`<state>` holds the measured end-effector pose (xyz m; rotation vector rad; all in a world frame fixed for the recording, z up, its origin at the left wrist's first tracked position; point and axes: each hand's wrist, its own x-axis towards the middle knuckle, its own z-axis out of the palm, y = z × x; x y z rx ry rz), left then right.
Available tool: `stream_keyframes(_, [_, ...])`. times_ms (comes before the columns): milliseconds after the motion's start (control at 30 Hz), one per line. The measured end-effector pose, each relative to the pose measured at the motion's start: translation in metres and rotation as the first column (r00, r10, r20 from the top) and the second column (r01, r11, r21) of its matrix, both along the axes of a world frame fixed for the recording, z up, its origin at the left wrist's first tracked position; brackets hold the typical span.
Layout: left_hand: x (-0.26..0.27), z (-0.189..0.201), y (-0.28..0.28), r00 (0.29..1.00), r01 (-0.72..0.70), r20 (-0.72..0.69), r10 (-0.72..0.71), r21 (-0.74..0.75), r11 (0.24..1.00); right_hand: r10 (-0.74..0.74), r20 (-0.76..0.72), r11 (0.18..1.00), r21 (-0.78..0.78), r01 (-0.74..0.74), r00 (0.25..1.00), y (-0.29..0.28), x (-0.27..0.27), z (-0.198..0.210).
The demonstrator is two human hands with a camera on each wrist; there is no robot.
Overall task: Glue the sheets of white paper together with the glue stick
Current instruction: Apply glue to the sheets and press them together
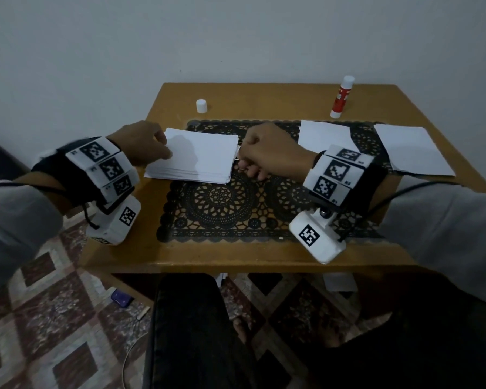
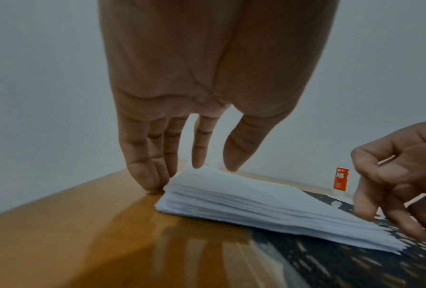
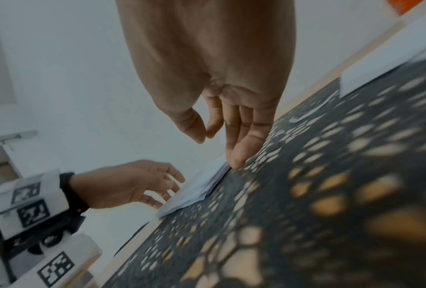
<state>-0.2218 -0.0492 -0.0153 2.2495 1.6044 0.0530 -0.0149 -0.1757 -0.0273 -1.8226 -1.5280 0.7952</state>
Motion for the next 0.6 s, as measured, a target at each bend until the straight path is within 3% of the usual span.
stream_keyframes(33, [0.002,0.003,-0.002,1.0,0.018,-0.019,-0.017,0.018,1.0,-0.003,0.026,1.0,0.021,0.003,1.0,-0.005,0.009,0.002])
stream_keyframes(100, [0.008,0.009,-0.008,0.997,0.075,-0.021,-0.074,0.071,0.995,-0.019,0.225,0.992,0.129,-0.01,0.974,-0.016,0.034,0.005])
stream_keyframes(167, [0.02,0.018,-0.018,0.987,0.153,0.03,-0.158,0.139,0.978,-0.064,0.449,0.978,0.207,-0.035,0.891,-0.029,0.068,0.005])
stream_keyframes(233, [0.039,0.026,-0.03,0.961,0.25,0.065,-0.269,0.214,0.944,-0.099,0.553,0.978,0.207,-0.021,0.827,-0.044,0.105,0.003])
stream_keyframes(367, [0.09,0.03,-0.051,0.875,0.472,-0.018,-0.484,0.259,0.843,-0.233,0.619,0.968,0.217,0.123,0.75,-0.057,0.17,0.004])
stream_keyframes(467, [0.134,0.027,-0.067,0.788,0.615,-0.135,-0.6,0.18,0.767,-0.335,0.592,0.939,0.276,0.206,0.733,-0.054,0.202,0.005])
stream_keyframes(600, [0.19,0.019,-0.083,0.651,0.749,-0.24,-0.72,0.047,0.661,-0.336,0.592,0.941,0.24,0.237,0.733,-0.047,0.212,-0.004])
